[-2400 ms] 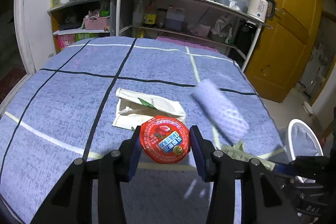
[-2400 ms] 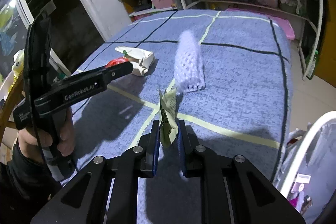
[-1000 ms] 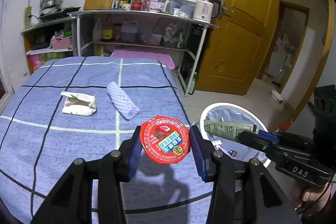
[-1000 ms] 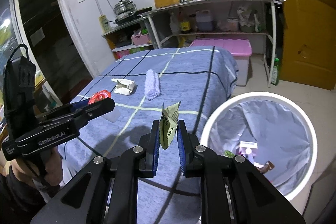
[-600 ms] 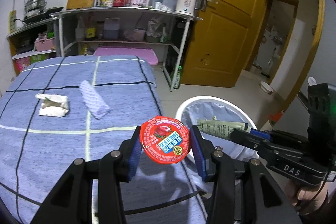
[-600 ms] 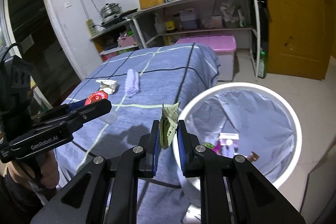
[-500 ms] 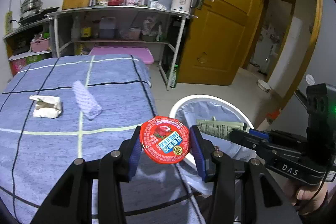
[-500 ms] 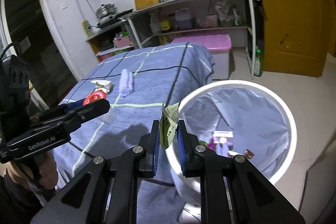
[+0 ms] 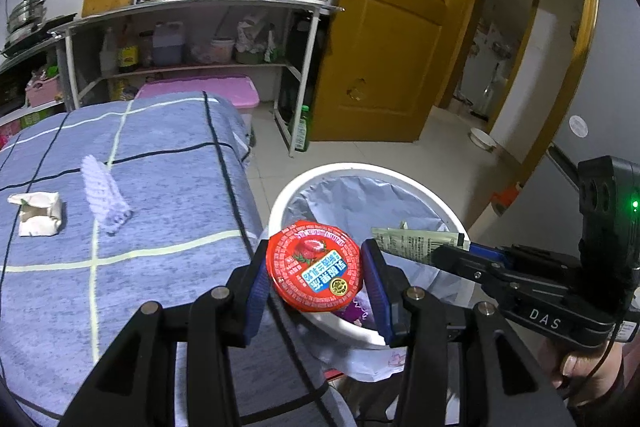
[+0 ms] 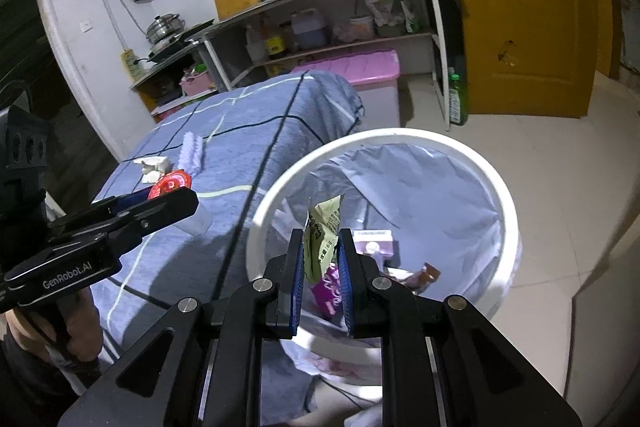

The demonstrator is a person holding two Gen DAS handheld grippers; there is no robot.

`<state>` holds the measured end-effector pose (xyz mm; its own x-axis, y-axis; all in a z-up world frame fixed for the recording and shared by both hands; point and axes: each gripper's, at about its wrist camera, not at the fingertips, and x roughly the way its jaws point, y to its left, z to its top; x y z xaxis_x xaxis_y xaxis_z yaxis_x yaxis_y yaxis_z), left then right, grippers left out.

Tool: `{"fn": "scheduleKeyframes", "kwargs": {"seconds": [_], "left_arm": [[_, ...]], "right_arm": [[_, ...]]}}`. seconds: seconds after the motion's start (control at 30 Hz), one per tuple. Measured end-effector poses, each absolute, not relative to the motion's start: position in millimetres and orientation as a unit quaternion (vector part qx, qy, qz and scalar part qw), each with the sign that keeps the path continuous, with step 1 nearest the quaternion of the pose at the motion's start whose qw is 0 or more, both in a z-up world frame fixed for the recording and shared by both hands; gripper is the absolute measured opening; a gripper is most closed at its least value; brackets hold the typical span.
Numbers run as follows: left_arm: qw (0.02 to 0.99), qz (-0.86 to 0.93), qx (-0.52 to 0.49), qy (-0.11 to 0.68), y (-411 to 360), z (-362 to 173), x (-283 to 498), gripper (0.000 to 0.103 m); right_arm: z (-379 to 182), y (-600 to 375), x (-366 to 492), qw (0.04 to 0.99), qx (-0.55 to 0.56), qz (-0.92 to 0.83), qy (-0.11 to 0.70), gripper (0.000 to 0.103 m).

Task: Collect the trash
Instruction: 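Carry the red-lidded cup and green wrapper strip over the bin, then open both grippers to drop the cup and wrapper strip into the bin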

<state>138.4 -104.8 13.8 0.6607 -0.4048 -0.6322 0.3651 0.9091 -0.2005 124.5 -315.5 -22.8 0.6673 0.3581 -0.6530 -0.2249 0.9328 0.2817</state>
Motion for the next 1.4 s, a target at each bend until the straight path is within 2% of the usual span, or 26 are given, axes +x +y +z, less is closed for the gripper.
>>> {"fn": "scheduleKeyframes", "kwargs": {"seconds": [0.8,0.9,1.03,1.4], "left_arm": [[0.883,-0.254,-0.001,0.395,-153.6,-18.0,161.6,0.047],[0.880,-0.257,0.000,0.399,-156.0,-20.6,163.8,0.048],[0.878,-0.257,-0.003,0.403,-155.4,-22.3,165.5,0.053],[0.885,-0.251,-0.013,0.393,-142.3,-12.9,158.8,0.053]], "right_arm": [[-60.2,-342.1,144.0,0.887,0.114,0.141,0.425,0.018],[-61.8,-342.1,145.0,0.885,0.114,0.144,0.428,0.021],[-61.9,-341.2,145.5,0.886,0.112,0.145,0.427,0.032],[-48.6,-341.6,136.9,0.893,0.113,0.145,0.410,0.033]]}}
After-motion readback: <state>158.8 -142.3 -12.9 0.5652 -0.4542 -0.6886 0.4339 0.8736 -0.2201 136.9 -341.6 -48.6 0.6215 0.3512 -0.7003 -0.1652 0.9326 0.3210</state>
